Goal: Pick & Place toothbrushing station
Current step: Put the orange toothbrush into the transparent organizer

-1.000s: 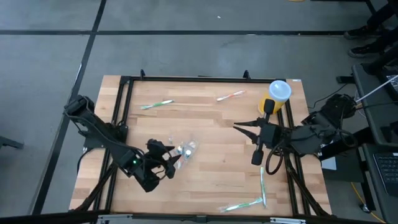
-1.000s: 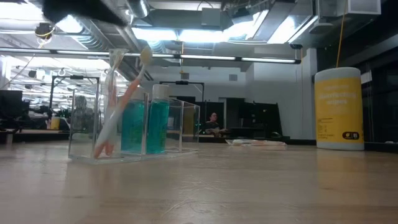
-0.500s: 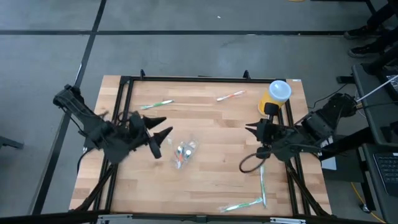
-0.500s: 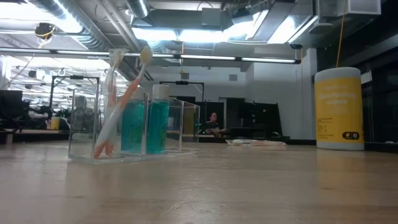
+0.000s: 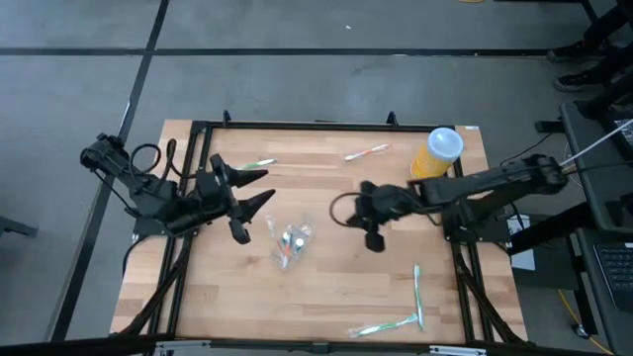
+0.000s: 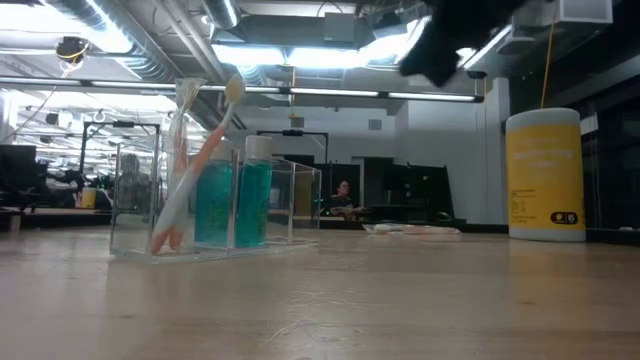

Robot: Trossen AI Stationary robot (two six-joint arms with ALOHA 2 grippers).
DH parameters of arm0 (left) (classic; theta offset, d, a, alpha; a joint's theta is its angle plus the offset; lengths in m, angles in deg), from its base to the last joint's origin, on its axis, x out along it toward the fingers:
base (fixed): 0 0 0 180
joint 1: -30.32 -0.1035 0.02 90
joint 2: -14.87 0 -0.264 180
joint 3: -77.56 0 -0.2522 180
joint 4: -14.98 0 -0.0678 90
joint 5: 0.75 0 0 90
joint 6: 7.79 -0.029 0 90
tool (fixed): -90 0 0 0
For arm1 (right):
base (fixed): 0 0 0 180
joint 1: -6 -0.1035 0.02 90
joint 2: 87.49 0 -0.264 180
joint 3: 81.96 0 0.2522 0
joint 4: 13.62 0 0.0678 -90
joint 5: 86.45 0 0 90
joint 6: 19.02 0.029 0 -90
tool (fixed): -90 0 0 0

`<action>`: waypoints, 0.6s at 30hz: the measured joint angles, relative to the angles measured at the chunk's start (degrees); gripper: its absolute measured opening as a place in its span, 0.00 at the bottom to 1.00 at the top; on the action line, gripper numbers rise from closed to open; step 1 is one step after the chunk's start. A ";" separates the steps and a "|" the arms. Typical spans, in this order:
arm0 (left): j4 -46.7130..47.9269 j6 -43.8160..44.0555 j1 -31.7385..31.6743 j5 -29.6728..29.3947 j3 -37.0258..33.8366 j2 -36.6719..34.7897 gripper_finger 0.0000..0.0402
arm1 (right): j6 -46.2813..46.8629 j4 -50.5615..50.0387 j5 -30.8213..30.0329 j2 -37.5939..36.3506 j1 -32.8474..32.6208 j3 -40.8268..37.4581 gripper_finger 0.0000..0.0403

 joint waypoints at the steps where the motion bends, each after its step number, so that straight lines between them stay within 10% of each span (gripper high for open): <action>1: 0.06 -0.27 0.02 0.04 0.00 0.01 0.52 | -3.52 -0.88 0.07 1.82 1.19 2.37 0.11; 12: -3.17 -4.47 -0.44 -1.24 0.00 -0.27 0.51 | -21.56 -48.08 -0.40 27.02 26.05 39.32 0.11; 18: -4.10 -3.54 -0.46 -4.96 0.00 0.01 0.51 | -18.22 -48.08 3.00 32.84 35.62 45.43 0.11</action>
